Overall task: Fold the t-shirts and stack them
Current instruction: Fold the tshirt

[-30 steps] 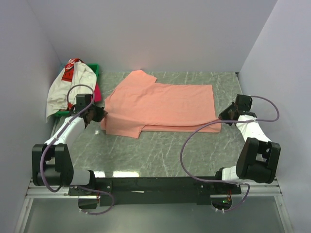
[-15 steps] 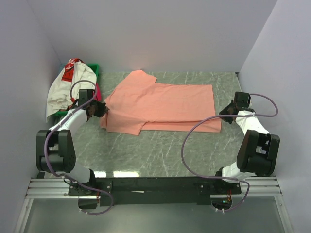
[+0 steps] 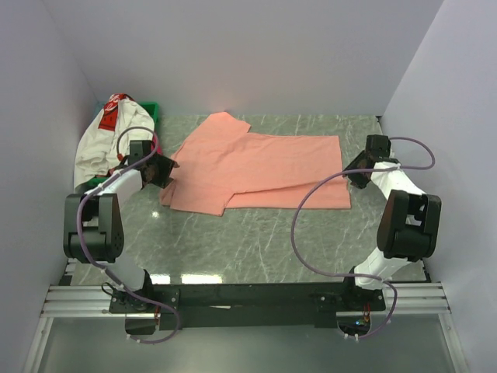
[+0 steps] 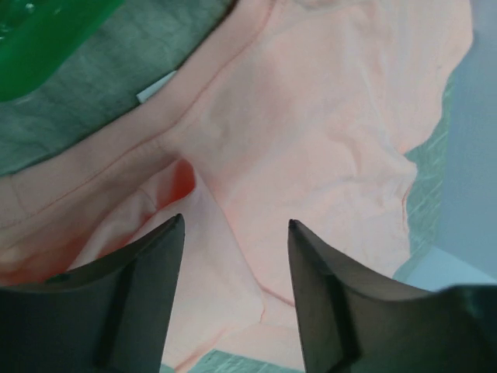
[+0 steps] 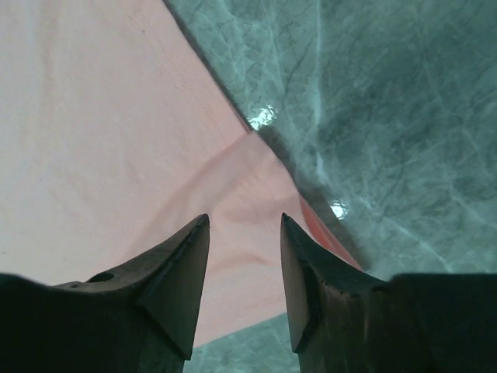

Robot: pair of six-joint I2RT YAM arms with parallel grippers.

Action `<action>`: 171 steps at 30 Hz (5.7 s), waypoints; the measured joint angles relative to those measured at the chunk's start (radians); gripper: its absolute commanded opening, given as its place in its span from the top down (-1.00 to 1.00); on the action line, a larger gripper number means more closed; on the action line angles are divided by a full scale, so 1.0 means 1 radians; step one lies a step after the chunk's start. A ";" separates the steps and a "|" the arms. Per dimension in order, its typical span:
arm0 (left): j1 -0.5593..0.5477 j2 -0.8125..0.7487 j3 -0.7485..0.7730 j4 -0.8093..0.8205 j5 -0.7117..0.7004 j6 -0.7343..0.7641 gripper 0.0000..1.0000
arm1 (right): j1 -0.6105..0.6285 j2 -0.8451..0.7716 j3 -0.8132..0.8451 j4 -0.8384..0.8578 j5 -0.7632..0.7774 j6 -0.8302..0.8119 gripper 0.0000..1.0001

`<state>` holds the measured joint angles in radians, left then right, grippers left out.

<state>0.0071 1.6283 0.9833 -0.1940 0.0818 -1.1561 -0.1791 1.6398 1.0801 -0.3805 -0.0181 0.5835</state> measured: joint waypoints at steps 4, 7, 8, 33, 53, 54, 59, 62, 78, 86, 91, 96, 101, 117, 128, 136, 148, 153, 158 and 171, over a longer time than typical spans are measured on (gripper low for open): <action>0.005 -0.004 0.007 0.022 0.023 0.012 -0.48 | 0.000 -0.010 0.013 -0.037 0.030 -0.005 -0.06; 0.004 -0.050 0.007 -0.014 -0.005 0.018 -0.62 | 0.005 -0.080 -0.020 -0.057 0.045 -0.001 -0.04; 0.003 -0.084 -0.004 -0.032 -0.022 0.015 -0.65 | 0.006 -0.128 -0.055 -0.051 0.045 0.003 -0.02; 0.002 -0.220 -0.327 -0.019 -0.136 -0.044 -0.10 | 0.079 -0.245 -0.430 0.098 0.037 0.134 0.03; 0.003 -0.153 -0.319 0.029 -0.134 -0.042 0.99 | 0.067 -0.179 -0.388 0.117 0.108 0.124 1.00; 0.003 -0.161 -0.319 0.019 -0.133 -0.042 0.99 | 0.064 -0.182 -0.386 0.116 0.108 0.122 1.00; 0.003 -0.264 -0.326 -0.058 -0.135 -0.041 0.99 | 0.036 -0.256 -0.388 0.081 0.103 0.105 1.00; 0.002 -0.352 -0.362 -0.086 -0.133 -0.042 0.99 | 0.008 -0.336 -0.403 0.070 0.089 0.095 1.00; 0.002 -0.792 -0.591 -0.269 -0.125 -0.050 -0.34 | -0.050 -0.683 -0.572 -0.083 0.014 0.085 -0.08; -0.011 -0.878 -0.585 -0.322 -0.144 -0.013 -0.32 | 0.283 -0.772 -0.550 -0.081 0.021 0.101 0.06; -0.083 -0.900 -0.594 -0.338 -0.170 -0.020 -0.15 | 0.616 -0.696 -0.511 -0.034 0.065 0.168 0.12; -0.169 -0.888 -0.639 -0.340 -0.203 -0.052 0.10 | 0.907 -0.435 -0.375 0.029 0.123 0.228 0.16; -0.209 -0.870 -0.666 -0.344 -0.234 -0.064 0.18 | 1.087 -0.145 -0.197 0.092 0.160 0.258 0.16; -0.217 -0.851 -0.676 -0.273 -0.264 -0.026 0.30 | 1.272 0.142 0.042 0.097 0.193 0.291 0.11; -0.218 -0.810 -0.688 -0.195 -0.263 0.000 0.62 | 1.280 0.218 0.087 0.060 0.209 0.309 0.10; -0.218 -0.806 -0.698 -0.167 -0.262 0.021 0.89 | 1.281 0.264 0.130 0.054 0.216 0.315 0.52; -0.218 -0.811 -0.592 -0.208 -0.206 0.053 0.99 | 1.279 0.248 0.176 -0.003 0.237 0.305 1.00; -0.218 -0.779 -0.516 -0.200 -0.194 0.055 0.99 | 1.250 0.225 0.219 -0.019 0.233 0.276 1.00; -0.218 -0.644 -0.441 -0.155 -0.196 0.053 0.99 | 1.174 0.225 0.276 -0.024 0.219 0.237 1.00; -0.191 -0.297 -0.262 -0.003 -0.209 0.028 0.99 | 1.014 0.357 0.485 -0.024 0.153 0.116 1.00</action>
<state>-0.1841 1.3315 0.7212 -0.1967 -0.1268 -1.1278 0.8352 1.9965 1.5654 -0.4046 0.1345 0.6994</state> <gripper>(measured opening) 0.013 0.014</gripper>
